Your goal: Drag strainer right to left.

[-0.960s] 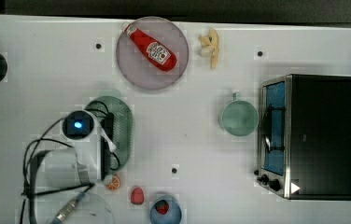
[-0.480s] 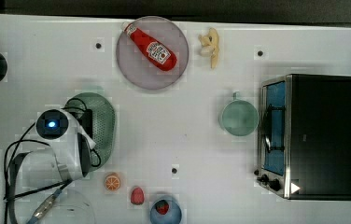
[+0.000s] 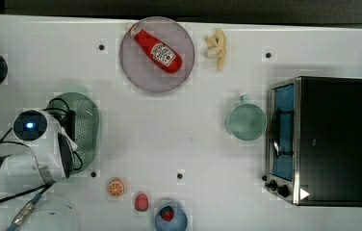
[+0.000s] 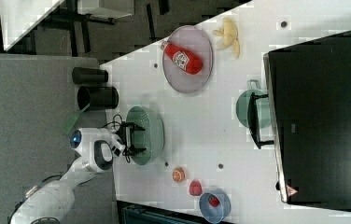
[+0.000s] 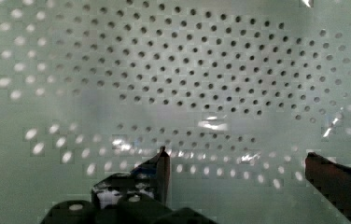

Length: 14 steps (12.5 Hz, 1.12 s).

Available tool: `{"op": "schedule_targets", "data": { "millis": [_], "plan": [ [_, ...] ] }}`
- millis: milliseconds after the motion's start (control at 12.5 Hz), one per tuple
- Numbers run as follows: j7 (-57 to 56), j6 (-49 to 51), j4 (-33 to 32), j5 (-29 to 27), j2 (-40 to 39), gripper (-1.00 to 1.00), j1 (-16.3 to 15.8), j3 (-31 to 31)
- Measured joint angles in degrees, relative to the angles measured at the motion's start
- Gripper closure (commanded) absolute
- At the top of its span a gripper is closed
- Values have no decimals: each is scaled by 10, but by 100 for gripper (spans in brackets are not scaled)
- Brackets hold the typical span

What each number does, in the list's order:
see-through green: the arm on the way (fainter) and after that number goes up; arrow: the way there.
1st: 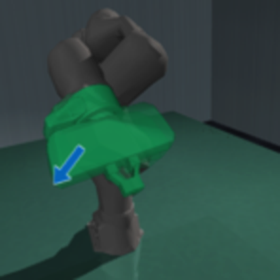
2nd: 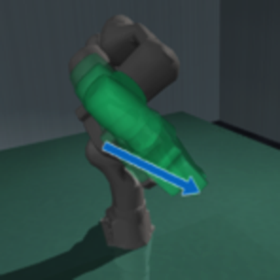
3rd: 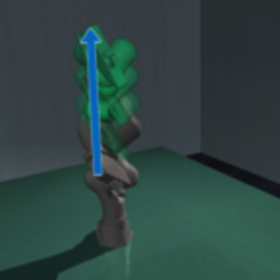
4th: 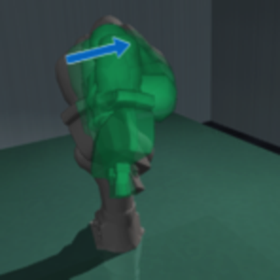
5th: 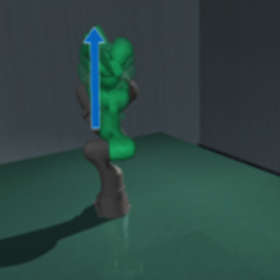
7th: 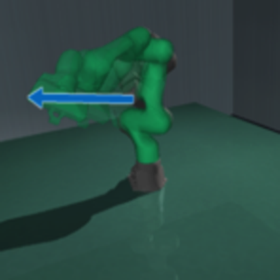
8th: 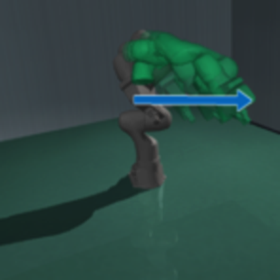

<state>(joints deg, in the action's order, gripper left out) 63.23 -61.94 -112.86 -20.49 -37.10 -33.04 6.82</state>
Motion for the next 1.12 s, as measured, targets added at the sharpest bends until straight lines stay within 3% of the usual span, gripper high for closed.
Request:
{"op": "schedule_targets", "data": {
  "millis": [800, 1120],
  "plan": [
    [15, 50, 21, 18, -4, -100, -40, -15],
    [-81, 193, -25, 32, 128, -100, -60, -86]
  ]
}}
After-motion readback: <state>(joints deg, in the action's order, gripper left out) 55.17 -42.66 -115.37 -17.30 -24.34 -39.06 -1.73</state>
